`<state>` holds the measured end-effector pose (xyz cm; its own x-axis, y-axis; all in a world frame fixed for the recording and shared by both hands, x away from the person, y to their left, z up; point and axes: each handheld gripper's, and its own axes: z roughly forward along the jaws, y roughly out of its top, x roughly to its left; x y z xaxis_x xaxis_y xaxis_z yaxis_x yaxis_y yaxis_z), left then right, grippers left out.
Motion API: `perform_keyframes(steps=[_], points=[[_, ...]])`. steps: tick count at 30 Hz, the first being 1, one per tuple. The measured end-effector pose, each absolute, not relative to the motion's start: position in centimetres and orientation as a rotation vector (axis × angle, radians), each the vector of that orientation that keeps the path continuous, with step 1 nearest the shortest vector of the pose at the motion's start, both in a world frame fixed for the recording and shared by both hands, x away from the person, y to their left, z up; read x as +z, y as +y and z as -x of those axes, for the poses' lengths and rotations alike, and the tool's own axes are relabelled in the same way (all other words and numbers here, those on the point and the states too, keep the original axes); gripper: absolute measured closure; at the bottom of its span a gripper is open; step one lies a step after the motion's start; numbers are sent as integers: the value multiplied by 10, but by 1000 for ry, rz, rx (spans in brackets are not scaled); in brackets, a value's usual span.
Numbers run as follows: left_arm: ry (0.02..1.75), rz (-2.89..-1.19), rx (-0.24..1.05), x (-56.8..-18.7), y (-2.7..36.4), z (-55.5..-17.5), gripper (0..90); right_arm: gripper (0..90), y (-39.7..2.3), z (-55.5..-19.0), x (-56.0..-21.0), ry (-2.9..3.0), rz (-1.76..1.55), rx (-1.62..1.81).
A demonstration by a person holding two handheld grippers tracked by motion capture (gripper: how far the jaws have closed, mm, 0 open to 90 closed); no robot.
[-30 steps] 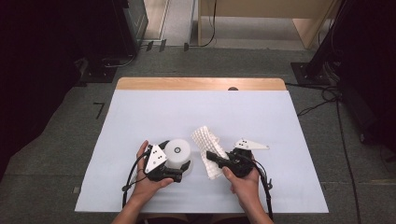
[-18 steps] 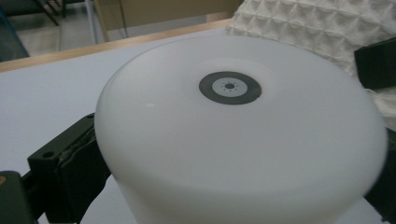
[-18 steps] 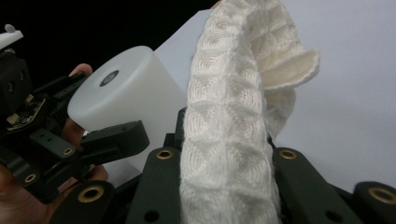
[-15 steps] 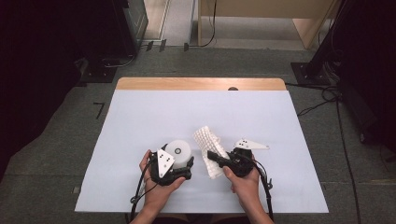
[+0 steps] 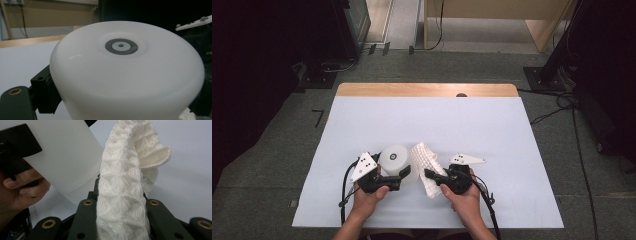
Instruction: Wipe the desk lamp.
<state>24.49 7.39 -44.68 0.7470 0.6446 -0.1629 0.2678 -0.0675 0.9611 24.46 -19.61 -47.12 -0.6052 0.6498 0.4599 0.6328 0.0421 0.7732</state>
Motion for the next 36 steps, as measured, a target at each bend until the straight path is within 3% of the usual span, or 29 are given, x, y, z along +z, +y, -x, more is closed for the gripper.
perform_keyframes(steps=[20,28,36], points=[[734,-1704,409,-447,69,-245,88,740,-210,-241,-451,2143,-1380,1738],[700,-1732,388,-450,59,-242,88,740,-194,-238,-457,2214,-1345,1725],[661,-1802,396,-457,47,-239,88,741,-205,-235,-438,2152,-1305,1816]])
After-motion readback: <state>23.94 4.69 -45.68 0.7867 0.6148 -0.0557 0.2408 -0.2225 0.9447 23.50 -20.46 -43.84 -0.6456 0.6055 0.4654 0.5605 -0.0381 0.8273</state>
